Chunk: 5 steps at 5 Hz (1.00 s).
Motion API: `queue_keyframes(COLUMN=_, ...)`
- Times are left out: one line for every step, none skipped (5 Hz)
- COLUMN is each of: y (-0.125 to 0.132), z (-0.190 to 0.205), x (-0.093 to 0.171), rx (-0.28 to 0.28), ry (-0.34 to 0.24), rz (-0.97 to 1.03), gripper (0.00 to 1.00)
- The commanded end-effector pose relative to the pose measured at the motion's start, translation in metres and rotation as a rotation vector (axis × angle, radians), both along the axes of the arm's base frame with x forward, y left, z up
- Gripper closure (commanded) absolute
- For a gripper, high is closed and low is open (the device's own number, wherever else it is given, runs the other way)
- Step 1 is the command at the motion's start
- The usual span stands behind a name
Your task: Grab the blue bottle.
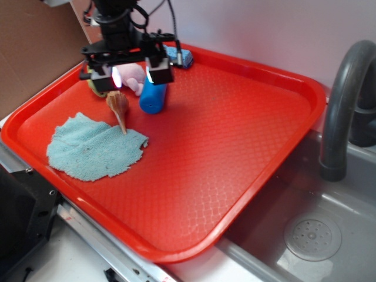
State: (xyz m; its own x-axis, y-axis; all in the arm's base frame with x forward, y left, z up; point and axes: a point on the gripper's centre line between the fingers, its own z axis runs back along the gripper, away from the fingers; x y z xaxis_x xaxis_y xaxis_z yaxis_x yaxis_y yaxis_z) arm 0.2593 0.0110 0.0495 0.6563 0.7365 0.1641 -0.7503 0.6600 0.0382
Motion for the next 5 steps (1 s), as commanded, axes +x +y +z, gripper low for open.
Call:
queue_keyframes(y=0.006, z=-0.014, x=0.029, rx=-0.021, ry=-0.039, rz=-0.060, gripper=0.00)
queue_keyframes(y=0.008, z=-0.025, x=0.028, rx=-0.023, ry=-0.010, rz=-0.059, gripper=0.00)
queue_keyframes(y=0.010, z=-0.031, x=0.023, rx=-0.017, ry=-0.014, rz=-0.037, gripper=1.00)
queue_keyframes(y=0.007, z=-0.014, x=0.016, rx=-0.049, ry=-0.013, rz=-0.033, gripper=1.00)
queue_keyframes(y=0.005, z=0.029, x=0.010, rx=-0.109, ry=0.024, rz=-0.167, gripper=1.00)
